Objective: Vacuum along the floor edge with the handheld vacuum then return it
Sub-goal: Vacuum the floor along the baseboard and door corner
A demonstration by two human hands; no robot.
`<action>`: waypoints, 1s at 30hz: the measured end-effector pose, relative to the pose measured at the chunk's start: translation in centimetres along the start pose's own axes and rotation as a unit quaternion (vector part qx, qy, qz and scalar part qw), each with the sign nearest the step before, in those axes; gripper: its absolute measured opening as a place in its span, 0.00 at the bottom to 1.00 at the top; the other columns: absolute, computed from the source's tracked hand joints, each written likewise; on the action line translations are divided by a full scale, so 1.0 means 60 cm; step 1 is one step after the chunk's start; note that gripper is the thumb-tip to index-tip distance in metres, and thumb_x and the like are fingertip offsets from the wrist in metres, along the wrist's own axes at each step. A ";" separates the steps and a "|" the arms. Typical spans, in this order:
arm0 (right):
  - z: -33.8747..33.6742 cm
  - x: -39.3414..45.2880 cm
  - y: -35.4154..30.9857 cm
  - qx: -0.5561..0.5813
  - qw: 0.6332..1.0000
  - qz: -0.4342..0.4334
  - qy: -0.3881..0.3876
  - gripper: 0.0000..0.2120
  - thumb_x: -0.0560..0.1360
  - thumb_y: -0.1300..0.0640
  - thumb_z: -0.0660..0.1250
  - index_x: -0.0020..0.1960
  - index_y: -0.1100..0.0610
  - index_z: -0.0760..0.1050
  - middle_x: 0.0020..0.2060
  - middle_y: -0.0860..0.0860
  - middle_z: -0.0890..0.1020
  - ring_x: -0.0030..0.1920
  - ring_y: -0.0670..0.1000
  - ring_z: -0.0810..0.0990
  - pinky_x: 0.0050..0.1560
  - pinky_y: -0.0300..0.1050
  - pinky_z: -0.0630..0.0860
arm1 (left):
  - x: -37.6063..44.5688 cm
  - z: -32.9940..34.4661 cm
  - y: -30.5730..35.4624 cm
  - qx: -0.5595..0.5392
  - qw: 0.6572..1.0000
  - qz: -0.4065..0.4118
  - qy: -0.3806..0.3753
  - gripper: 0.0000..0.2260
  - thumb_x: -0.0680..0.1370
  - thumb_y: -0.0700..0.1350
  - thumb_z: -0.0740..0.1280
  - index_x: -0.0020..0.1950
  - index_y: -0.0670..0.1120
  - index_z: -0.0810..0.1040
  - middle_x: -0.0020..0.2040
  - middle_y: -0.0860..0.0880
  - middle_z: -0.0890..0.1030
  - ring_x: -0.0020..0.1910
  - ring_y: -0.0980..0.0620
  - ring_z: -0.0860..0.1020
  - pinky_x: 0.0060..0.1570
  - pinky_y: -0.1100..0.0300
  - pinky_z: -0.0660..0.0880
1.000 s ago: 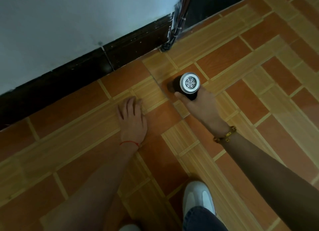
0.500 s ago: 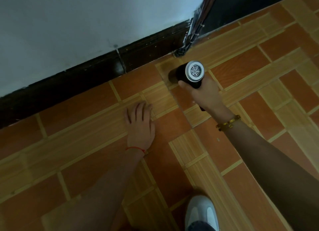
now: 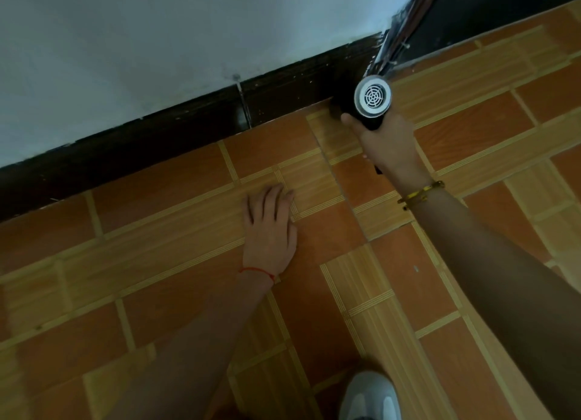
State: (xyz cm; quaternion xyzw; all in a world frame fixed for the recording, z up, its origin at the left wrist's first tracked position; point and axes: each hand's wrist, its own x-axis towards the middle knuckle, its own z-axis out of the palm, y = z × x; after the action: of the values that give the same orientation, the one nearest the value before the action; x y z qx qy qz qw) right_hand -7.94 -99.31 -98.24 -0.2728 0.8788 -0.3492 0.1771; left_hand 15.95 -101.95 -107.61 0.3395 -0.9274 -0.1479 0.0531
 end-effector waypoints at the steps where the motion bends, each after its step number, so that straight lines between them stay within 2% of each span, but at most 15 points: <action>1: 0.008 0.000 -0.006 0.000 1.000 -0.009 -0.014 0.28 0.71 0.38 0.70 0.62 0.56 0.75 0.51 0.53 0.83 0.51 0.54 0.82 0.49 0.52 0.80 | 0.000 -0.001 0.000 -0.001 1.000 -0.001 0.000 0.23 0.78 0.48 0.53 0.73 0.48 0.68 0.73 0.45 0.68 0.74 0.44 0.63 0.74 0.35 0.54; 4: 0.034 -0.004 -0.023 -0.002 0.996 -0.063 -0.064 0.31 0.71 0.38 0.70 0.68 0.53 0.71 0.59 0.49 0.81 0.59 0.49 0.78 0.52 0.41 0.73 | 0.001 -0.001 0.000 0.002 1.000 0.000 -0.001 0.23 0.77 0.47 0.54 0.73 0.48 0.68 0.73 0.45 0.68 0.74 0.44 0.63 0.74 0.36 0.54; 8: 0.054 -0.012 -0.030 0.012 0.992 -0.096 -0.080 0.29 0.71 0.40 0.71 0.67 0.53 0.71 0.58 0.50 0.80 0.58 0.49 0.78 0.53 0.43 0.75 | 0.002 0.001 -0.001 -0.012 1.000 0.001 0.005 0.23 0.77 0.47 0.55 0.73 0.48 0.68 0.73 0.45 0.68 0.75 0.44 0.63 0.74 0.35 0.52; 12: 0.037 0.007 -0.016 -0.002 0.997 -0.066 -0.050 0.31 0.72 0.38 0.70 0.68 0.54 0.71 0.58 0.49 0.81 0.59 0.49 0.78 0.56 0.46 0.76 | 0.002 0.003 -0.002 -0.011 1.000 0.000 0.000 0.23 0.78 0.47 0.54 0.73 0.48 0.67 0.73 0.45 0.67 0.75 0.44 0.62 0.75 0.36 0.51; 16: 0.001 0.038 0.009 -0.037 0.999 -0.036 0.010 0.31 0.71 0.37 0.69 0.65 0.56 0.74 0.56 0.52 0.82 0.57 0.52 0.80 0.51 0.43 0.75 | 0.002 0.004 -0.002 -0.016 1.000 0.000 0.005 0.23 0.78 0.47 0.54 0.73 0.47 0.68 0.73 0.46 0.68 0.75 0.44 0.62 0.75 0.36 0.51; 19: -0.018 0.057 0.021 -0.022 0.999 -0.011 0.039 0.31 0.70 0.37 0.70 0.65 0.56 0.74 0.57 0.53 0.82 0.58 0.54 0.80 0.54 0.49 0.78 | 0.002 0.002 0.000 -0.020 1.000 -0.002 0.005 0.22 0.78 0.46 0.54 0.72 0.47 0.68 0.73 0.45 0.68 0.75 0.44 0.62 0.75 0.35 0.51; 22: -0.022 0.065 0.023 -0.042 0.998 -0.009 0.047 0.32 0.71 0.37 0.69 0.67 0.56 0.73 0.59 0.52 0.81 0.62 0.54 0.77 0.56 0.43 0.74 | 0.001 0.000 0.001 -0.018 1.000 -0.001 0.006 0.22 0.78 0.46 0.55 0.72 0.47 0.68 0.72 0.45 0.68 0.75 0.44 0.62 0.74 0.35 0.52; 25: -0.012 0.055 0.018 -0.041 0.999 -0.023 0.028 0.33 0.71 0.37 0.69 0.68 0.55 0.72 0.60 0.51 0.81 0.62 0.52 0.77 0.55 0.43 0.74 | 0.002 -0.003 0.003 -0.016 1.000 -0.001 0.001 0.22 0.78 0.46 0.55 0.72 0.47 0.68 0.72 0.45 0.68 0.75 0.44 0.62 0.74 0.35 0.53; 30: 0.026 0.014 -0.006 0.009 0.996 -0.073 -0.053 0.32 0.71 0.39 0.71 0.68 0.54 0.70 0.60 0.49 0.80 0.60 0.50 0.77 0.53 0.40 0.72 | 0.002 -0.004 0.003 -0.016 1.000 -0.003 0.001 0.22 0.78 0.46 0.55 0.72 0.47 0.69 0.72 0.45 0.69 0.74 0.44 0.63 0.74 0.35 0.54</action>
State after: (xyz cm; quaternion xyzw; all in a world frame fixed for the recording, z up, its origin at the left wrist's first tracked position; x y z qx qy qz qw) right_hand -7.69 -100.86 -99.17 -0.3531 0.8427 -0.3540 0.1996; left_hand 15.78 -101.96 -107.31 0.3413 -0.9240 -0.1621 0.0592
